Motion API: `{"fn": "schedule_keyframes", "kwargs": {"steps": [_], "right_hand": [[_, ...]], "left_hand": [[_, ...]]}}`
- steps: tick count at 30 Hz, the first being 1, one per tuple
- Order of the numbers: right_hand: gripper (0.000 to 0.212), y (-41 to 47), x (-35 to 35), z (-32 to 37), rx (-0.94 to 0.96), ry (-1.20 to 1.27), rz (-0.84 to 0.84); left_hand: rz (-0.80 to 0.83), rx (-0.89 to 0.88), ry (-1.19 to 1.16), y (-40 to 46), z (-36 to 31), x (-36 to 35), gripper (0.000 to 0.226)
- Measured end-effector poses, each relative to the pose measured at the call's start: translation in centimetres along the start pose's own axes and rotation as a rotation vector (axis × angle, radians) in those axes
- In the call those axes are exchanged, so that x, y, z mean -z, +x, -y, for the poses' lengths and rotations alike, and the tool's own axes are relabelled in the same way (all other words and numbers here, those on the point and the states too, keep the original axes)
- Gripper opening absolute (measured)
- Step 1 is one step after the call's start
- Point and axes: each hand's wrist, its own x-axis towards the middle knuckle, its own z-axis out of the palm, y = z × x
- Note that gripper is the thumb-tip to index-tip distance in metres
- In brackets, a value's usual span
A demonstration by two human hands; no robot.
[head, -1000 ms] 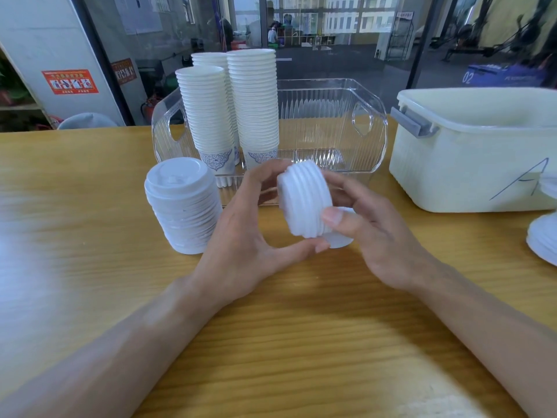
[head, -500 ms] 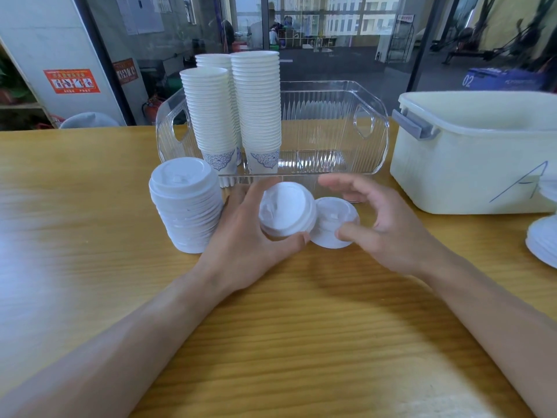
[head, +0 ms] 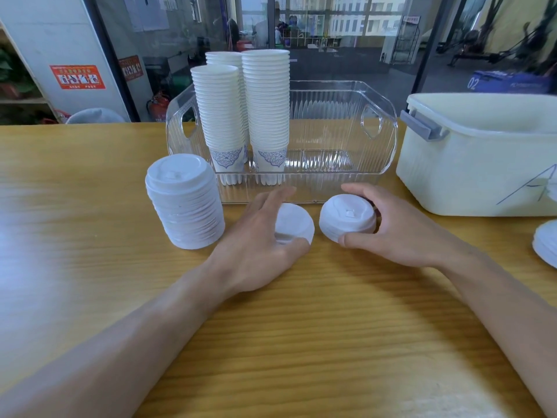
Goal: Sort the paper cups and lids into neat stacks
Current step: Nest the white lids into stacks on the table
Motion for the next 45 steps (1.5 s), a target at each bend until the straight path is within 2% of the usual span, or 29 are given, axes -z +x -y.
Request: {"fn": "schedule_keyframes", "kwargs": {"steps": [4,6,8,11,13,17,21,25,28,33,36,39,42,45], "right_hand": [[0.095,-0.1,0.2,-0.2,-0.003,0.007,0.027],[0.096,-0.1,0.3,-0.3,0.003,0.034,0.030],[0.100,0.0,0.3,-0.3,0.012,0.058,0.044],[0.098,-0.1,0.5,-0.2,0.017,0.063,0.055],[0.095,-0.1,0.6,-0.1,0.018,0.064,0.061],[0.096,-0.1,0.5,0.0,0.023,0.088,0.073],[0.096,-0.2,0.5,0.2,0.038,0.113,0.075],[0.097,-0.3,0.5,0.2,0.058,0.118,0.106],[0.096,-0.3,0.5,0.2,0.066,0.114,0.115],[0.093,-0.3,0.7,0.2,0.075,0.143,0.070],[0.094,-0.2,0.8,0.1,0.079,0.147,0.068],[0.097,-0.3,0.8,0.2,0.096,0.152,0.110],[0.098,-0.4,0.5,0.5,0.115,0.157,0.143],[0.096,-0.6,0.0,0.9,0.134,0.186,0.155]], "left_hand": [[-0.065,0.021,-0.050,0.1,0.6,-0.1,0.082],[-0.068,0.035,-0.028,0.2,0.8,-0.2,0.093],[-0.025,0.025,0.000,0.2,0.8,-0.2,0.103],[0.102,0.003,0.007,0.3,0.6,0.1,0.090],[0.146,-0.004,0.007,0.4,0.9,0.3,0.090],[0.024,0.030,-0.088,0.8,1.7,0.3,0.089],[-0.127,0.053,-0.165,1.2,2.0,0.1,0.078],[-0.147,0.071,-0.191,1.1,1.8,0.0,0.069],[-0.171,0.070,-0.231,1.2,1.8,-0.2,0.071],[-0.322,0.037,-0.406,1.4,1.5,0.1,0.081],[-0.345,0.019,-0.461,1.4,1.5,0.2,0.078],[-0.331,-0.018,-0.443,1.3,1.7,0.0,0.085],[-0.286,-0.087,-0.379,1.0,1.3,-0.5,0.085],[-0.244,-0.155,-0.291,0.6,0.7,-1.0,0.077]]}}
